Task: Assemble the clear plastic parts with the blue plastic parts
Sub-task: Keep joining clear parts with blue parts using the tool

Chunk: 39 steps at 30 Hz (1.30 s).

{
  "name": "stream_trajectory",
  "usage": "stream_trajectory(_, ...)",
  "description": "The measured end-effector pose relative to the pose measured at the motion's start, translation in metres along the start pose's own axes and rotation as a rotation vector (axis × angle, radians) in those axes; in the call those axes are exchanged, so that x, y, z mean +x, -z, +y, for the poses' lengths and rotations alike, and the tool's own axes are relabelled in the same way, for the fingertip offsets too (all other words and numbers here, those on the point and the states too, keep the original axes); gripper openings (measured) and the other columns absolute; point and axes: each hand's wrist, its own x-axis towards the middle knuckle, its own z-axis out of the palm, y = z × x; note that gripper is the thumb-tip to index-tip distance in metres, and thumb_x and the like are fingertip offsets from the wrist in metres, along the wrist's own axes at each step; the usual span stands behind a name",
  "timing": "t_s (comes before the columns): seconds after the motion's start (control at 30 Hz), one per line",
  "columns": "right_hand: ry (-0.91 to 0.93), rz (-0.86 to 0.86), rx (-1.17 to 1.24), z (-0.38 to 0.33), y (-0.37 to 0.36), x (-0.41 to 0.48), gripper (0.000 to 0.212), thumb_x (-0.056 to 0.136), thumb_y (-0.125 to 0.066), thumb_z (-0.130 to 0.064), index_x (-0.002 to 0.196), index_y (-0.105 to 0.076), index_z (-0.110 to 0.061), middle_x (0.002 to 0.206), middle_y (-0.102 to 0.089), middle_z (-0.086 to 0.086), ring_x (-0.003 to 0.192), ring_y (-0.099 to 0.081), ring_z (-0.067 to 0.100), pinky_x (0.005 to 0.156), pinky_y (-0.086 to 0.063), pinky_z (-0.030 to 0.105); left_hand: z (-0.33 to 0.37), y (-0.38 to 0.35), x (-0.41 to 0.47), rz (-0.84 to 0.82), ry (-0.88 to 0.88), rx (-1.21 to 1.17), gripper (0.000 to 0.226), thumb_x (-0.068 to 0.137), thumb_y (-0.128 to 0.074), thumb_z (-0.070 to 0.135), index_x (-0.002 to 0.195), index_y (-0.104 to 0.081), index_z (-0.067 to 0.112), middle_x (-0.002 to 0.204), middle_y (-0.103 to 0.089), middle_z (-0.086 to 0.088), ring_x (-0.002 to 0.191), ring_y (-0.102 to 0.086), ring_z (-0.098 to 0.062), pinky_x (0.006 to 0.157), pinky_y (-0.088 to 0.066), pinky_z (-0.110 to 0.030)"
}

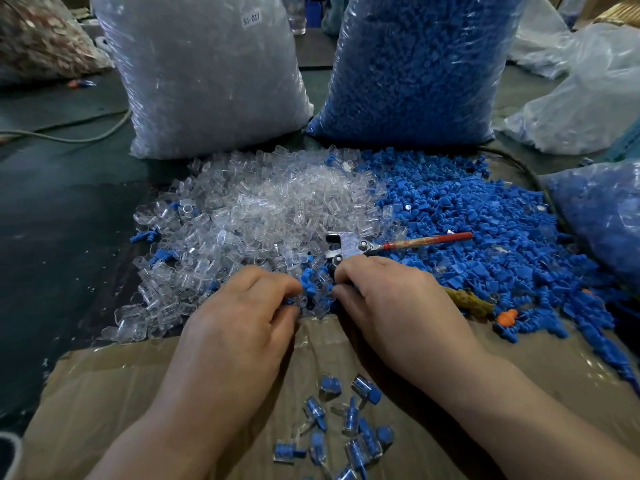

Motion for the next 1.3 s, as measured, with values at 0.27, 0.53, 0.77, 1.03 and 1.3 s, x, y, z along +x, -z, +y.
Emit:
stream_trajectory(0.27, -0.372, -0.126, 0.867, -0.001, 0.014, -0.002, 0.014, 0.098, -0.056, -0.026, 0.088, -0.062, -0.034, 0.065, -0.063, -0.004, 0.045, -0.055, 0.01, 0.039, -0.04, 0.021, 0.0, -0.002, 0.0, 0.107, 0.085, -0.201, 0.013, 0.086, -0.07, 0.023, 0.092, -0.068, 0.034, 0.086, -0.06, 0.022, 0.094, -0.055, 0.011, 0.075, -0.041, -0.001)
stream_trajectory(0.53, -0.569, -0.153, 1.473, -0.003, 0.018, 0.002, 0.02, 0.098, -0.04, 0.004, 0.105, -0.057, -0.003, 0.084, -0.066, 0.014, 0.058, -0.06, 0.023, 0.047, -0.051, 0.03, -0.001, -0.005, 0.0, 0.057, 0.33, -0.662, 0.04, 0.079, -0.08, 0.014, 0.096, -0.07, 0.049, 0.082, -0.074, 0.003, 0.075, -0.072, -0.016, 0.078, -0.061, -0.042)
stream_trajectory(0.77, -0.419, -0.125, 1.232, -0.003, 0.019, -0.005, 0.024, 0.104, -0.04, -0.01, 0.1, -0.063, -0.012, 0.077, -0.071, 0.017, 0.06, -0.069, 0.024, 0.054, -0.059, 0.034, -0.001, -0.009, -0.001, 0.047, 0.358, -0.919, 0.026, 0.066, -0.07, 0.042, 0.092, -0.074, 0.035, 0.074, -0.075, -0.005, 0.064, -0.073, -0.019, 0.06, -0.061, -0.03)
stream_trajectory(1.03, -0.015, 0.125, 0.622, 0.0, 0.014, -0.01, 0.021, 0.095, -0.057, -0.02, 0.107, -0.071, -0.032, 0.107, -0.059, -0.018, 0.093, -0.062, 0.01, 0.074, -0.054, 0.026, 0.008, -0.003, -0.002, 0.031, 0.4, -1.017, 0.02, 0.069, -0.065, 0.04, 0.084, -0.071, 0.029, 0.06, -0.067, -0.01, 0.048, -0.062, -0.019, 0.047, -0.053, -0.026)
stream_trajectory(1.3, 0.07, 0.18, 0.578, -0.009, 0.016, -0.017, 0.014, 0.084, -0.065, -0.03, 0.098, -0.064, -0.032, 0.09, -0.068, -0.015, 0.084, -0.067, 0.005, 0.07, -0.054, 0.028, 0.015, -0.007, -0.003, -0.033, 0.397, -1.194, 0.038, 0.053, -0.077, 0.043, 0.087, -0.074, 0.028, 0.061, -0.066, -0.01, 0.048, -0.059, -0.02, 0.042, -0.047, -0.027)
